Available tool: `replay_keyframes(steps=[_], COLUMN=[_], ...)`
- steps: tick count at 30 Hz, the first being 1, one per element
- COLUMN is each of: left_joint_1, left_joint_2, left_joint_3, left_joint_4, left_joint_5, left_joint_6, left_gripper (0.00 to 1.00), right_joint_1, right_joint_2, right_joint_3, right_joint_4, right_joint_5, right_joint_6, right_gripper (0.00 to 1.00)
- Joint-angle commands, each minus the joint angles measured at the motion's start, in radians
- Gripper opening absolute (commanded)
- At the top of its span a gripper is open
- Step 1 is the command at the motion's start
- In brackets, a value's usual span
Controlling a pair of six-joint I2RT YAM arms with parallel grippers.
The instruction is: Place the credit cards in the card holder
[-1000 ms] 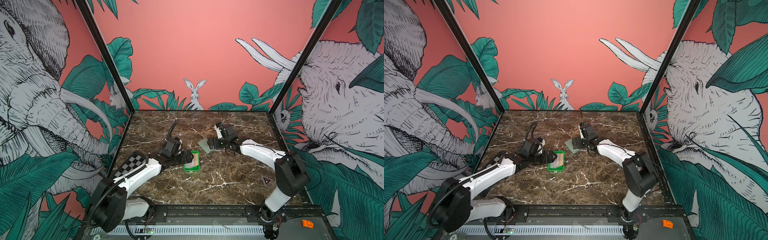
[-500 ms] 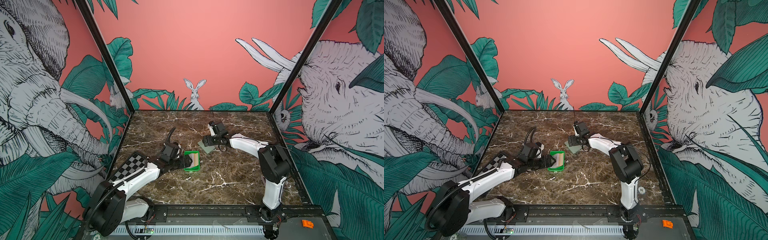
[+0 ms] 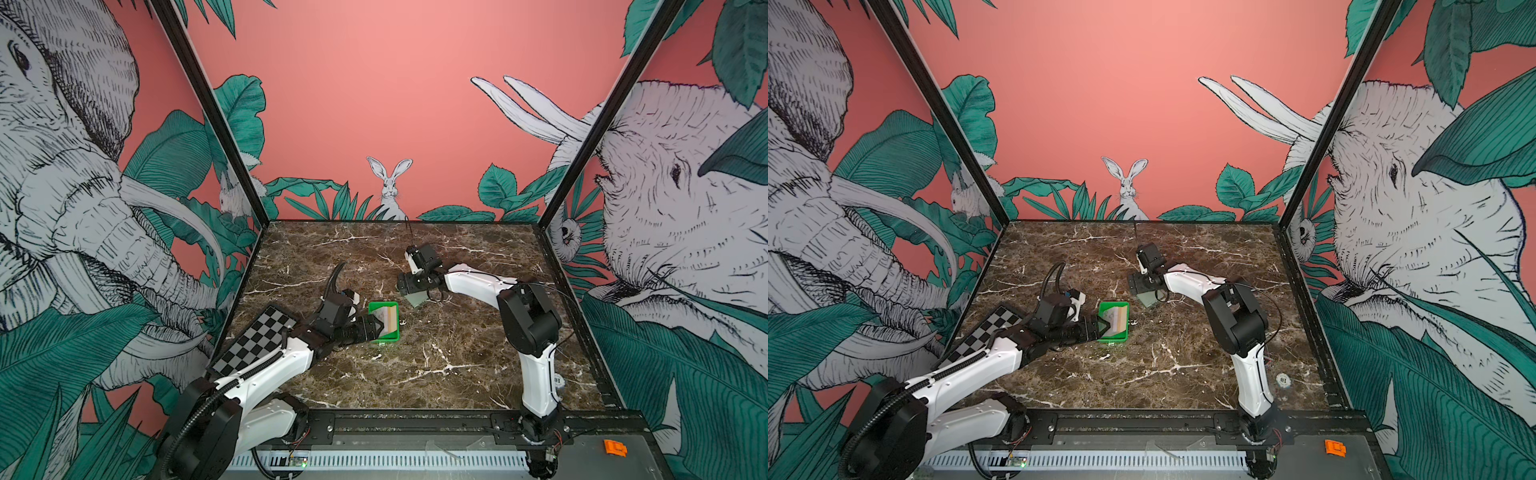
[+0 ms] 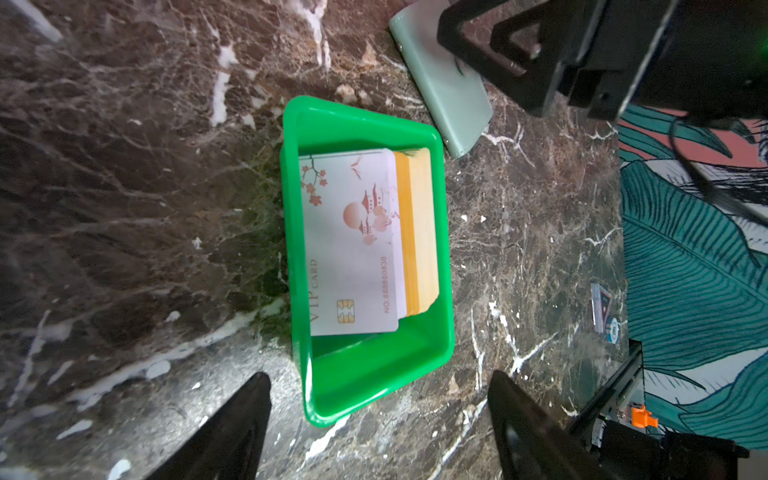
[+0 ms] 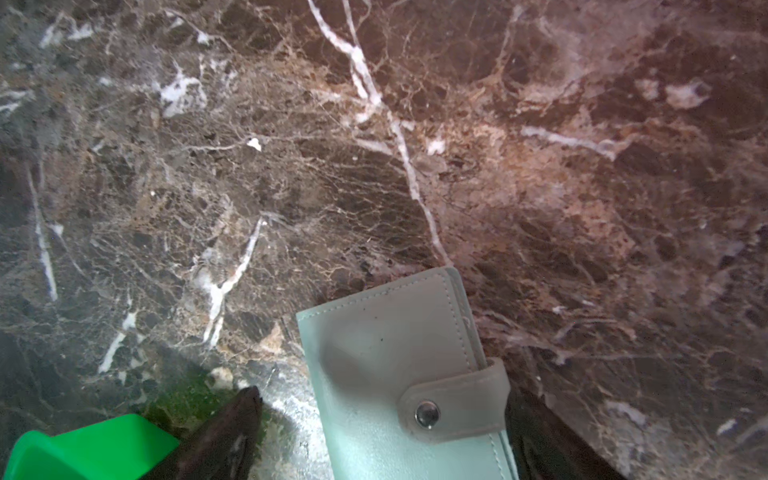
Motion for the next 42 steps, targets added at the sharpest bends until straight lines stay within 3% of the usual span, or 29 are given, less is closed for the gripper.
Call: replay_keyframes(steps=[1, 19, 27, 34, 42], left_joint_1=[-0.001, -0.001, -0.002, -0.005, -0.044], left_joint_2=[-0.026, -0.048, -0.058, -0.053, -0.067], left_joint_3=[-0.023, -0.049, -0.062, -0.054, -0.047], left_joint_4=[0.020, 0.026, 0.028, 0.035, -0.003], left_joint_5=[0.019, 0.011, 0.011, 0.024, 0.017], left_joint_6=[-0.009, -0.028, -0.035, -0.034, -0.026], left_gripper=[0.83, 0.83, 0.83, 0.83, 0.83], right_joint_1=[0.005, 0.025, 0.036, 0.037, 0.038], right_joint_2=[0.021, 0.042, 0.013, -0.067, -0.218], right_joint_3=[0.030, 0.020, -0.025, -0.131, -0.328], right_joint_4=[-0.040, -0.103, -0.124, -0.097, -0.059], right_joint_5=[0.036, 0.021, 0.069, 0.081, 0.086], right_joint_6=[-0.011, -0.086, -0.084, -0.056, 0.003], right_gripper=[0.90, 0.92, 0.83, 0.74, 0.73])
